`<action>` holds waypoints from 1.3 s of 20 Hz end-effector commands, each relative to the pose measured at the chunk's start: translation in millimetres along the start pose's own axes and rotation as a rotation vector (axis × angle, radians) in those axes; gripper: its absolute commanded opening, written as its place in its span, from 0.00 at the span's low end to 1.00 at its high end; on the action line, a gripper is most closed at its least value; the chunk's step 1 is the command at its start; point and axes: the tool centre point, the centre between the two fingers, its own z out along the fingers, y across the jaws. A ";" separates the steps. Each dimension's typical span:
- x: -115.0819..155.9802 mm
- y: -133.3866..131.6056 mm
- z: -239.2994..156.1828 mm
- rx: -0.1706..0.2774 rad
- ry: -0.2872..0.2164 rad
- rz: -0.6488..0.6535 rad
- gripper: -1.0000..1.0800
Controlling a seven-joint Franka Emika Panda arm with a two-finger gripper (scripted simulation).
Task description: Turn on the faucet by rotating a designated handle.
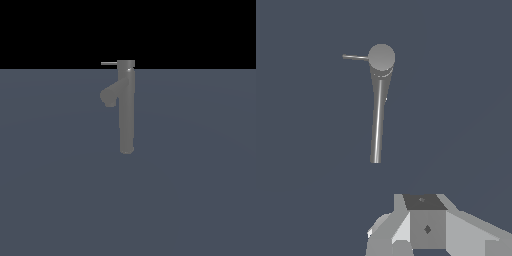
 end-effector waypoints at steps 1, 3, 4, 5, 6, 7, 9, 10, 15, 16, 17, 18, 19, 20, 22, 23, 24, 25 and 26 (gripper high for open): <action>19.0 -4.2 6.9 0.000 -0.001 0.005 0.00; 35.4 -8.1 13.8 0.000 -0.001 0.010 0.00; 43.6 -10.1 17.5 0.001 -0.001 0.012 0.00; 51.8 -12.2 21.5 0.001 -0.001 0.014 0.00; 59.9 -14.3 25.7 0.001 -0.001 0.016 0.00; 67.9 -16.4 30.0 0.002 -0.002 0.018 0.00; 83.8 -20.8 39.4 0.004 -0.002 0.023 0.00; 91.7 -23.2 44.4 0.004 -0.002 0.025 0.00; 129.7 -35.1 72.5 0.010 -0.003 0.036 0.00; 137.0 -37.5 78.7 0.012 -0.004 0.038 0.00; 144.2 -40.1 85.1 0.013 -0.004 0.041 0.00; 151.3 -42.6 91.7 0.015 -0.004 0.043 0.00; 158.3 -45.2 98.5 0.016 -0.005 0.045 0.00; 164.8 -47.7 105.1 0.018 -0.005 0.048 0.00; 176.4 -52.3 117.8 0.021 -0.006 0.052 0.00; 181.6 -54.4 123.7 0.023 -0.006 0.054 0.00; 186.3 -56.4 129.4 0.025 -0.007 0.056 0.00; 190.7 -58.3 134.7 0.026 -0.007 0.058 0.00; 194.7 -60.0 139.8 0.027 -0.007 0.060 0.00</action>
